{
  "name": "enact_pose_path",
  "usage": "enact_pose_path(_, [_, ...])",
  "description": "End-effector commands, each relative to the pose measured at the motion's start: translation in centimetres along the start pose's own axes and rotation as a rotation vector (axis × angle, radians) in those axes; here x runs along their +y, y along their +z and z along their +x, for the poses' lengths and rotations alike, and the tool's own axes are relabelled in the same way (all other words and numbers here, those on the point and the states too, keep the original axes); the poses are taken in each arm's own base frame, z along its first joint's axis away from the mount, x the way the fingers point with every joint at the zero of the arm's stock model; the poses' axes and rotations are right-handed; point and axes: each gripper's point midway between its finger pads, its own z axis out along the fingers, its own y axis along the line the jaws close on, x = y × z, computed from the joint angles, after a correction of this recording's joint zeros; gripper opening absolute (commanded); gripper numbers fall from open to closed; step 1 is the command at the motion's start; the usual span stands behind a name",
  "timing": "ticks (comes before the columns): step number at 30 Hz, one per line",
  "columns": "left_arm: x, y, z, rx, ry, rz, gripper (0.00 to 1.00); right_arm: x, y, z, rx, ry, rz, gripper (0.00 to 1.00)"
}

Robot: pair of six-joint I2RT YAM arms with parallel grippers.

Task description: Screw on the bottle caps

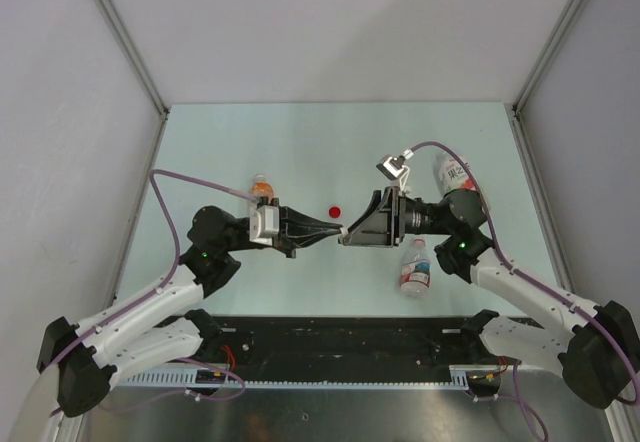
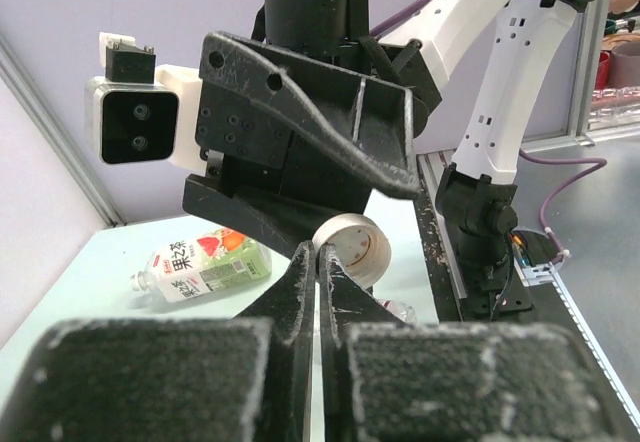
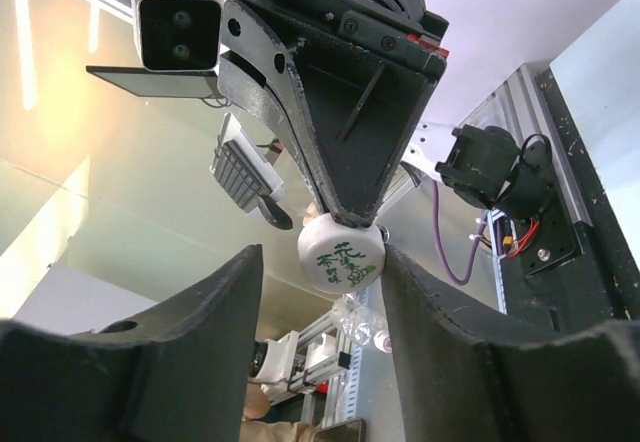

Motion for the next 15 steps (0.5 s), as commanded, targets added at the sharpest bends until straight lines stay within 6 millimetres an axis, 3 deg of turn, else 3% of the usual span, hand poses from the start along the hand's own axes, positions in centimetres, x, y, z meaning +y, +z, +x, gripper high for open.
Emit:
enact_pose_path(1, [0.05, -0.22, -1.57, -0.040, 0.070, -0.001, 0.00, 0.48, 0.16, -0.42, -0.016, -0.027, -0.014, 0.52])
enact_pose_path(5, [0.39, -0.24, -1.38, -0.038, 0.065, -0.021, 0.00, 0.64, 0.26, -0.56, -0.014, -0.027, -0.019, 0.34])
enact_pose_path(12, [0.60, -0.38, -0.91, -0.030, 0.057, -0.040, 0.01, 0.07, 0.25, -0.69, -0.015, -0.040, 0.008, 0.18])
enact_pose_path(13, [0.67, -0.45, -0.80, -0.029, 0.056, -0.048, 0.05, -0.02, 0.23, -0.72, -0.014, -0.042, 0.014, 0.17])
enact_pose_path(15, [0.77, -0.65, -0.69, -0.029, 0.054, -0.066, 0.26, -0.19, 0.15, -0.77, -0.012, -0.048, 0.023, 0.15])
